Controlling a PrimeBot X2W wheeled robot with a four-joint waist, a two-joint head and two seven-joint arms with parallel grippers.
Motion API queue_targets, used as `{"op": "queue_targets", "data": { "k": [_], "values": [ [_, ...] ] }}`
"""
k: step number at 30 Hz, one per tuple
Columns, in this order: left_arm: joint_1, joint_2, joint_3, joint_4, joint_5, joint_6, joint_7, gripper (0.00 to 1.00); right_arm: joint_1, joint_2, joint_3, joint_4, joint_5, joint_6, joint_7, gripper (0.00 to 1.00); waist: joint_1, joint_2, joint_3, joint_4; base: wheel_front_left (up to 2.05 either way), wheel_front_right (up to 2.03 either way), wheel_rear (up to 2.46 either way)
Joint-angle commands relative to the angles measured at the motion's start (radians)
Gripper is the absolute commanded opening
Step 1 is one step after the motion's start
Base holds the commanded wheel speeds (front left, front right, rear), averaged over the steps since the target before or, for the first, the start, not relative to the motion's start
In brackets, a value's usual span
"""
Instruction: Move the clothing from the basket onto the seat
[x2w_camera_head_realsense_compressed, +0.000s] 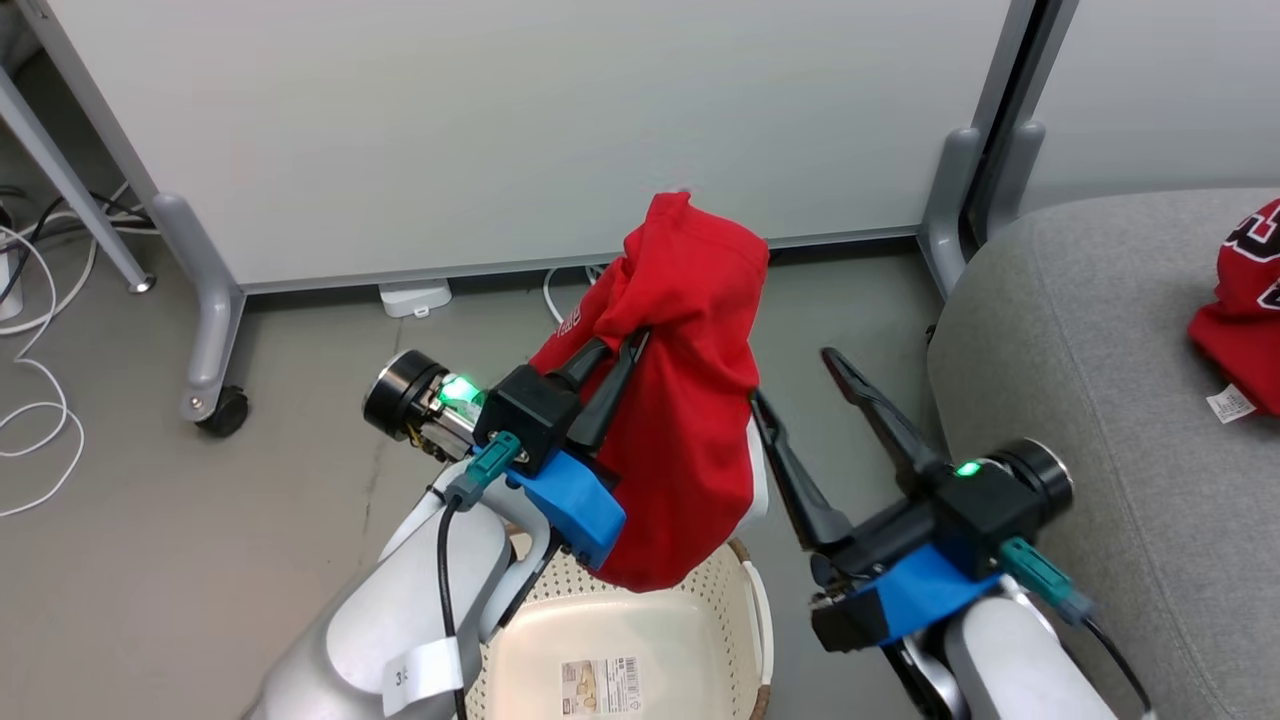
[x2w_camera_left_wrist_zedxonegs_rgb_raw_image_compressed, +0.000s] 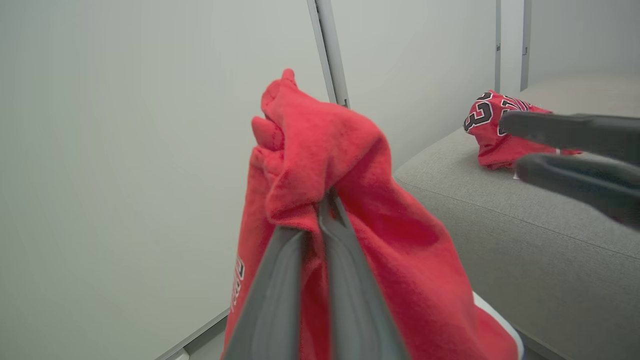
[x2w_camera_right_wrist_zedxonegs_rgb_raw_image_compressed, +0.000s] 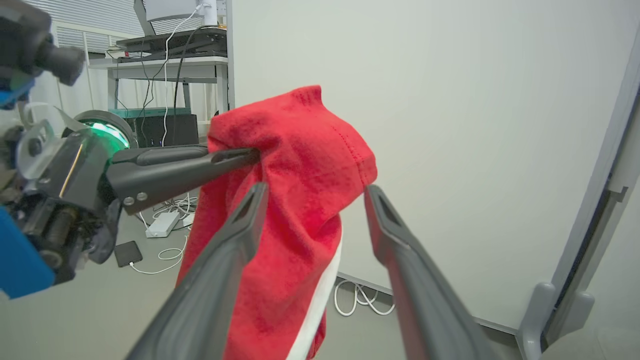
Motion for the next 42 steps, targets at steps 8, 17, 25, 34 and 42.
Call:
{"op": "queue_targets", "data": {
  "k": [8, 17, 25, 34, 42],
  "values": [
    [-0.046, -0.019, -0.025, -0.020, 0.012, -0.003, 0.001, 0.00, -0.148, 0.003, 0.087, 0.188, -0.018, 0.000, -0.001, 1.00, -0.0001, -0.0001, 0.043, 0.034, 0.00, 0.00, 0.00],
    [-0.077, -0.048, -0.044, -0.035, 0.017, -0.008, -0.009, 0.00, -0.238, 0.009, 0.119, 0.354, -0.029, 0.000, -0.001, 1.00, -0.0001, -0.0001, 0.076, 0.060, 0.00, 0.00, 0.00],
    [-0.088, -0.056, -0.058, -0.051, 0.017, -0.009, -0.015, 0.00, -0.289, 0.009, 0.164, 0.410, 0.030, 0.000, -0.001, 0.00, -0.0001, -0.0001, 0.088, 0.062, 0.00, 0.00, 0.00],
    [-0.084, -0.046, -0.059, -0.039, 0.006, -0.002, -0.021, 0.00, -0.286, 0.009, 0.165, 0.394, 0.047, 0.000, -0.001, 0.00, -0.0001, -0.0001, 0.082, 0.057, 0.00, 0.00, 0.00],
    [-0.084, -0.043, -0.063, -0.038, 0.004, 0.004, -0.022, 0.00, -0.277, 0.009, 0.164, 0.386, 0.048, 0.000, -0.001, 0.00, -0.0001, -0.0001, 0.081, 0.055, 0.00, 0.00, 0.00]
  ]
}}
